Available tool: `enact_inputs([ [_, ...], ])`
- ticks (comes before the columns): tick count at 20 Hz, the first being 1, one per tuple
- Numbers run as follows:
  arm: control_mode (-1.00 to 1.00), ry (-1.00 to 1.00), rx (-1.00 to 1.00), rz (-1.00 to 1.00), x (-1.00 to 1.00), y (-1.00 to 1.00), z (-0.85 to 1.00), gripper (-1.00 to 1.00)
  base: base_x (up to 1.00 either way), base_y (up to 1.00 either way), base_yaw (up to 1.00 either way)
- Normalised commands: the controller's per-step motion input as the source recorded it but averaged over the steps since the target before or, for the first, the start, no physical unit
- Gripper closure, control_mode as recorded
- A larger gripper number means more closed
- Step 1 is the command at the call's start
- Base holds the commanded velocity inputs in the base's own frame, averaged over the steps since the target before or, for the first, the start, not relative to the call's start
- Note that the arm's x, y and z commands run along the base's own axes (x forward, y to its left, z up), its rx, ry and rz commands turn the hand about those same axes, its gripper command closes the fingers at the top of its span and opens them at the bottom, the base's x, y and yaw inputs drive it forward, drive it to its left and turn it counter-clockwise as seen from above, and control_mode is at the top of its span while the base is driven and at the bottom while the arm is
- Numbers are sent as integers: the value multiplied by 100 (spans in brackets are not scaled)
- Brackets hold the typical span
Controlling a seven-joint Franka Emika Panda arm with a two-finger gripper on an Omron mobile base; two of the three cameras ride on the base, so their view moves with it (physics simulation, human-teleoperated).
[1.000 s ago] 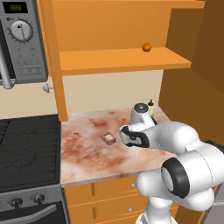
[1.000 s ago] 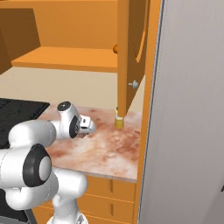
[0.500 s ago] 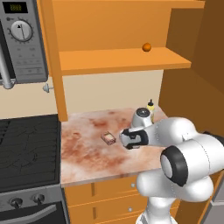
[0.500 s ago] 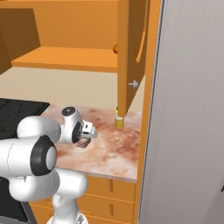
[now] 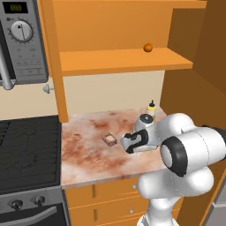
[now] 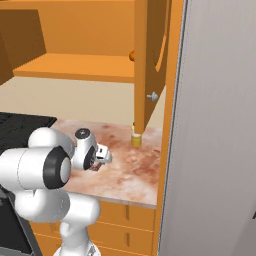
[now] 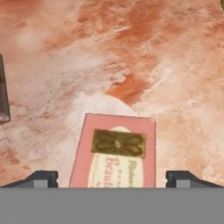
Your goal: Pick the bar soap and bar soap from the cabinet and place them on the counter.
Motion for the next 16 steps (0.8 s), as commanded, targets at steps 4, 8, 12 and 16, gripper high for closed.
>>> enact_inputs([
  [4, -100, 2, 0, 0, -3, 0, 12, -100, 0, 0, 0],
  [8, -100, 0, 0, 0, -6, 4, 46, -100, 0, 0, 0],
  [12, -100, 0, 0, 0, -13, 10, 66, -100, 0, 0, 0],
  [16, -100, 0, 0, 0, -37, 9, 63, -100, 0, 0, 0],
])
